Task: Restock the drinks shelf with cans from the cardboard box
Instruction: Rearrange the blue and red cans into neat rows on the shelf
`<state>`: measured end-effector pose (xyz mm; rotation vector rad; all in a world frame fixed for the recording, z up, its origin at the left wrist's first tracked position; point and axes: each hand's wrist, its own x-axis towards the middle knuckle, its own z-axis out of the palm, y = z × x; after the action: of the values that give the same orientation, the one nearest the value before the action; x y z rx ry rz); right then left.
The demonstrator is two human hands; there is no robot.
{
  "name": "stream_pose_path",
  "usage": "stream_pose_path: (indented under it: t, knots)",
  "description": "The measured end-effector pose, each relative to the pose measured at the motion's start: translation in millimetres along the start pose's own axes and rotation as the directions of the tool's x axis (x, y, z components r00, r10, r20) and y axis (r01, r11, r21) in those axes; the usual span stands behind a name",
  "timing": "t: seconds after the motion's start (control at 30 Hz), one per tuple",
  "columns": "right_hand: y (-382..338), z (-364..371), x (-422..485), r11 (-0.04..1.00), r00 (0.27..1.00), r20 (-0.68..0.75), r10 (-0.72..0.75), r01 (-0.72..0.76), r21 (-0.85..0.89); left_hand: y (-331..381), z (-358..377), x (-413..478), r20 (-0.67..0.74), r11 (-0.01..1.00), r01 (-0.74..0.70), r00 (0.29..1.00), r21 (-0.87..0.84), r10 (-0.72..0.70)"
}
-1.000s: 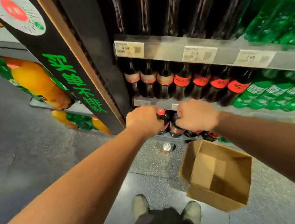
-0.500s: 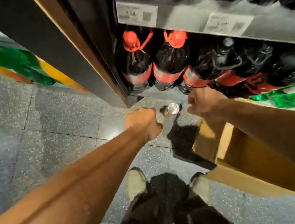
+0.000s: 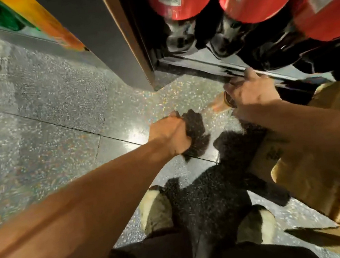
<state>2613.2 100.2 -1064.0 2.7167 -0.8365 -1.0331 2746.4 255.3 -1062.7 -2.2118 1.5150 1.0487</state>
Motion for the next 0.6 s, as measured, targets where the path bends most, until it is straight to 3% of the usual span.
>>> stream_pose_path:
  t: [0.1, 0.23, 0.47, 0.6]
  knots:
    - [-4, 9, 3, 0.987, 0.999, -0.031, -0.016, 0.01, -0.159, 2, 2, 7, -0.009, 0.999, -0.042, 0.999, 0.033, 0.043]
    - [0, 14, 8, 0.99, 0.994, -0.104, -0.016, 0.002, -0.138, 5, 4, 12, -0.042, 0.996, -0.073, 0.996, 0.045, 0.075]
    - [7, -5, -22, 0.999, 0.991, -0.135, -0.015, 0.021, 0.038, 6, -11, -10, -0.007, 1.0, 0.011, 1.0, -0.018, -0.011]
    - [13, -48, -65, 0.976, 0.983, -0.185, 0.005, 0.036, 0.215, 19, -46, -56, -0.011, 0.987, 0.063, 0.998, -0.147, -0.065]
